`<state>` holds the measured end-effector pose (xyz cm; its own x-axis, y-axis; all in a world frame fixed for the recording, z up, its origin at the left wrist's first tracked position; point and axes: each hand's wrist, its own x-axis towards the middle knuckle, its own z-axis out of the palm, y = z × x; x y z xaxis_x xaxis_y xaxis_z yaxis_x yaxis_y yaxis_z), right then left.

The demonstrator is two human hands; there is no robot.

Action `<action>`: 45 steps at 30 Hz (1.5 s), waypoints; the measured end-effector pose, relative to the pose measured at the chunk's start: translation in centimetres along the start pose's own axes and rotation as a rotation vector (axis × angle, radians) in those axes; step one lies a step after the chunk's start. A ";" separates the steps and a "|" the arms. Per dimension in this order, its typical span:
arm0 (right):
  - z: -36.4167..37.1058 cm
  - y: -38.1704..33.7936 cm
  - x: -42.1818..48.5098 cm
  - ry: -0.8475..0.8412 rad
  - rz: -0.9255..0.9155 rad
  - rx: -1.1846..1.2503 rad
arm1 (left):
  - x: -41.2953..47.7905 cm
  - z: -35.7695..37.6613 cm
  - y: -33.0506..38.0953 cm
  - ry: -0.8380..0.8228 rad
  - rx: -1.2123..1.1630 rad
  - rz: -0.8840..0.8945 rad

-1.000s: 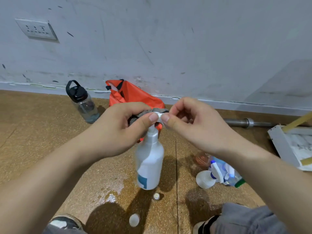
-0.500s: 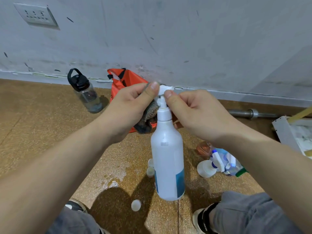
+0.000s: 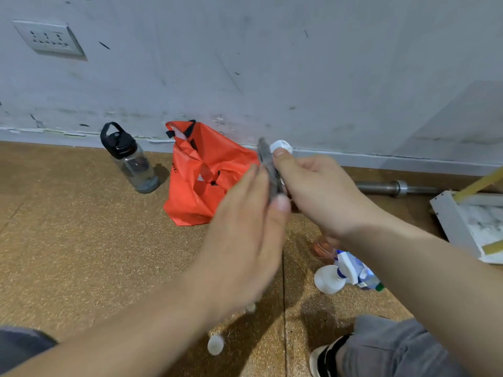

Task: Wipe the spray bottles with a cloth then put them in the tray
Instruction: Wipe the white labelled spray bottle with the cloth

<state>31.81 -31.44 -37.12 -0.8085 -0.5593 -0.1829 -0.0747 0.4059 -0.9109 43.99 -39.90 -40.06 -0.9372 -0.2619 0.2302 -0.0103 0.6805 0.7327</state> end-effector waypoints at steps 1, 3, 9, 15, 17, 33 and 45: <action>0.1 0.0 -0.2 0.018 -0.004 -0.027 | -0.6 0.9 -0.2 -0.061 0.079 -0.024; 0.0 0.0 -0.6 0.051 -0.015 -0.055 | -0.5 1.4 -1.1 -0.058 0.161 -0.007; 0.4 -0.1 -1.3 0.075 -0.095 -0.088 | 2.0 -0.1 -4.3 0.203 -0.015 0.083; 0.4 0.2 -1.1 0.099 -0.075 -0.014 | 3.4 -0.2 -5.5 0.188 -0.528 -0.583; 0.5 0.3 -1.0 0.097 -0.060 -0.005 | 2.0 0.7 -3.7 0.242 -0.353 -0.318; -0.4 0.2 -0.1 0.205 0.034 0.143 | 0.6 2.3 -4.1 0.249 -0.426 -0.555; -1.2 -0.5 0.5 0.279 0.163 0.352 | -0.5 2.4 -6.7 0.166 0.035 0.042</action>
<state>30.73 -31.09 -36.35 -0.9227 -0.2737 -0.2714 0.2294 0.1759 -0.9573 43.66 -42.65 -46.60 -0.8666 -0.3402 0.3652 0.0129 0.7162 0.6978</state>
